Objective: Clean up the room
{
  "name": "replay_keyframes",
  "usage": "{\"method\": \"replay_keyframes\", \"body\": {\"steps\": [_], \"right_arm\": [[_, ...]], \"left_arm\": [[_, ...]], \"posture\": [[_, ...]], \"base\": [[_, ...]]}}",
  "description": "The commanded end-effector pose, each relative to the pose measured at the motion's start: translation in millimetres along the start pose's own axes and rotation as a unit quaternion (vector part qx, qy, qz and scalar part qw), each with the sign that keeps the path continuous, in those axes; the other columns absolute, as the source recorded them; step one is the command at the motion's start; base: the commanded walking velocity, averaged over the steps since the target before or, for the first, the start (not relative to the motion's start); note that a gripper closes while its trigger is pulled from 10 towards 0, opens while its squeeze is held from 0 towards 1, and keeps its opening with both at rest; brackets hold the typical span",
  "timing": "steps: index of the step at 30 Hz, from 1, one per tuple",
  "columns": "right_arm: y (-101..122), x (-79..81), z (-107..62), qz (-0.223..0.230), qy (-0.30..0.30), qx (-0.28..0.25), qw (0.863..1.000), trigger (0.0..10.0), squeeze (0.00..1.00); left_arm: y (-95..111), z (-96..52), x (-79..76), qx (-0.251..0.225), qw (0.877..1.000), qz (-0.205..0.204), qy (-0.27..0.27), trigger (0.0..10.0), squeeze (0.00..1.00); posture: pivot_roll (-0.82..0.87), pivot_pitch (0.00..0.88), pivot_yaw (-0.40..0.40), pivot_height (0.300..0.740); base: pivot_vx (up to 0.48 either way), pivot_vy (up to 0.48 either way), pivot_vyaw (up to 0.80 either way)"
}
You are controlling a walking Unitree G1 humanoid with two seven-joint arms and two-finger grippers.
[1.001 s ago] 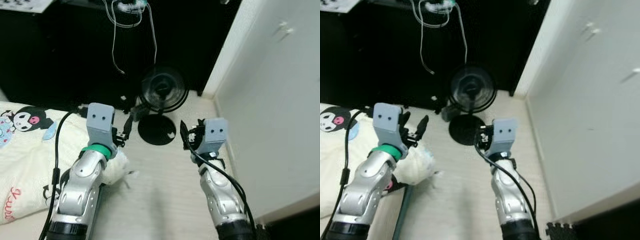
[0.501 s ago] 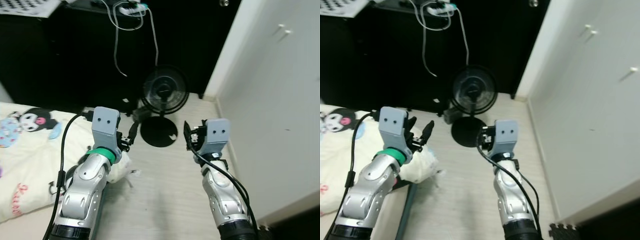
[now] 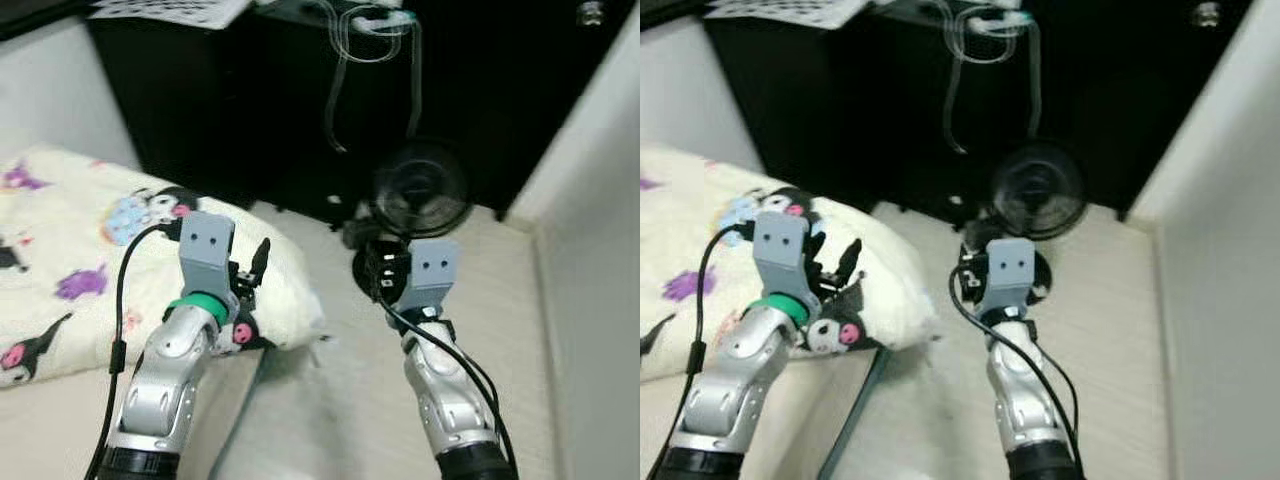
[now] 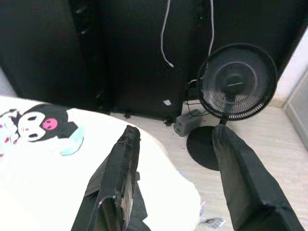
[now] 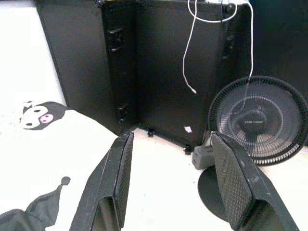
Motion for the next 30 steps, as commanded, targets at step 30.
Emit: {"method": "replay_keyframes", "body": {"steps": [30], "right_arm": [[-4.3,4.3,-3.0,0.011,0.006,0.007,1.0,10.0,0.0]], "left_arm": [[-4.0,8.4,10.2,0.009,0.999,0.031,0.035,10.0,0.0]], "posture": [[0.01,0.059,0.006,0.74]], "base": [[0.19,0.0,0.53]]}}
Point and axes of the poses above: a point about 5 cm out from each wrist's last joint towards the gripper, its own z axis pointing out of the wrist towards the gripper, its own y axis along the axis of the wrist's last joint, x = y × z, the point moved 3 cm from there along z, pointing out of the wrist towards the gripper, and after that the axes turned 15 degrees about -z, right-handed, at the moved point
